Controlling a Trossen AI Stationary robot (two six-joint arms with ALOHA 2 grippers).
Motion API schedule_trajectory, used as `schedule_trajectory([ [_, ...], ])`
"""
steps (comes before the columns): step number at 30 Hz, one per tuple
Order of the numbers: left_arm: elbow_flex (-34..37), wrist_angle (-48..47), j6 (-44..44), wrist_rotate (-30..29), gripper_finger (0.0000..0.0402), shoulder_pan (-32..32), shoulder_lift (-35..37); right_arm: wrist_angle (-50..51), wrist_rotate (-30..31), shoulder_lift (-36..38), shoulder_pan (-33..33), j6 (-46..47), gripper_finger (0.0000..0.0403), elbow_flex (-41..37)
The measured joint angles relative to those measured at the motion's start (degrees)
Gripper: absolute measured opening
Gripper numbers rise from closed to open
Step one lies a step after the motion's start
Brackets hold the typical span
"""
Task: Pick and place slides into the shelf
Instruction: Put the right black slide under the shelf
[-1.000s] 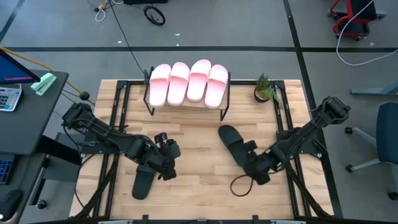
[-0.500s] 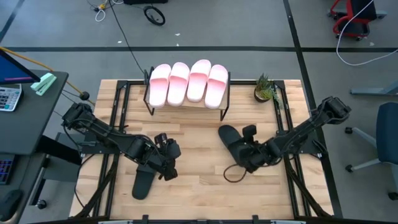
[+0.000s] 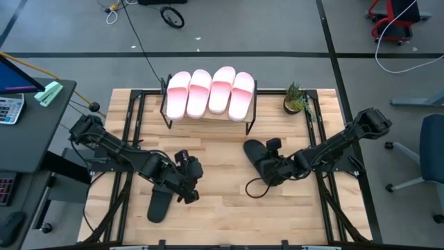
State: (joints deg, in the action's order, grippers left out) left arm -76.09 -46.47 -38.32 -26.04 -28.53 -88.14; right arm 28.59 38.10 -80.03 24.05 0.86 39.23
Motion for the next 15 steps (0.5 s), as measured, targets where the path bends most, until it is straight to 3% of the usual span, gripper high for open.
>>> schedule_trajectory([
  [9, 0.00, -0.01, 0.45, 0.00, 0.0024, 0.00, 0.00, -2.10, 0.12, 0.00, -2.72, -0.60, 0.0119, -2.74],
  [15, 0.00, -0.01, 0.44, 0.00, 0.0014, 0.00, 0.00, -4.49, -0.76, 0.00, -5.54, -0.74, 0.0040, -2.78],
])
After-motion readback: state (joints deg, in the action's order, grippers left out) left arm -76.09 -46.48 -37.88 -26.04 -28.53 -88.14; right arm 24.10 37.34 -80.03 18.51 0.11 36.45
